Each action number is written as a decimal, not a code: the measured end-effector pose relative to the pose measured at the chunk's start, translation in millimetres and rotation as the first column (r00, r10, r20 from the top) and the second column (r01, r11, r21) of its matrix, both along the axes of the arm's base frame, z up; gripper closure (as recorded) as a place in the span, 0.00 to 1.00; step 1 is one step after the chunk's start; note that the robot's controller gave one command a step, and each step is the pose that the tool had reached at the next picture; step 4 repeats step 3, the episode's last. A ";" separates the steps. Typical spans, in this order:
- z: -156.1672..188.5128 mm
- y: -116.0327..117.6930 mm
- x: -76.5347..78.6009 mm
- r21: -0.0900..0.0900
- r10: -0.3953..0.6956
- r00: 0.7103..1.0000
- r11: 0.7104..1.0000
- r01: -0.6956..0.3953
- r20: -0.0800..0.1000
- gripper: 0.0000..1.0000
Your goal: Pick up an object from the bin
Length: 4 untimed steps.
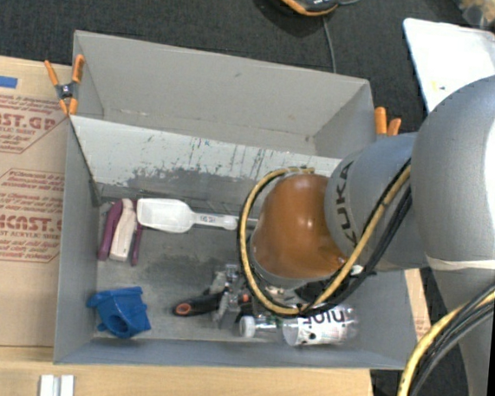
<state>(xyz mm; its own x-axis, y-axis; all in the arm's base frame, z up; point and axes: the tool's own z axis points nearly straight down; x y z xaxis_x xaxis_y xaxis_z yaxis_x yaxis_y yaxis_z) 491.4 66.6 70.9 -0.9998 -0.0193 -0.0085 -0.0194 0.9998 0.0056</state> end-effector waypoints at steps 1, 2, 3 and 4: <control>4.6 -3.4 3.3 -0.001 -0.003 1.000 1.000 0.003 -0.002 1.00; 70.8 -5.8 2.3 -0.002 0.023 1.000 1.000 -0.023 -0.007 1.00; 129.0 -10.3 11.1 -0.002 0.010 1.000 1.000 -0.010 -0.008 1.00; 129.0 -10.3 11.1 -0.002 0.010 1.000 1.000 -0.010 -0.008 1.00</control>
Offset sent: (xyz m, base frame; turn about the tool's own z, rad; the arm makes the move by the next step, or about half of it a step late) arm 0.0035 -0.0079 0.1437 -0.0498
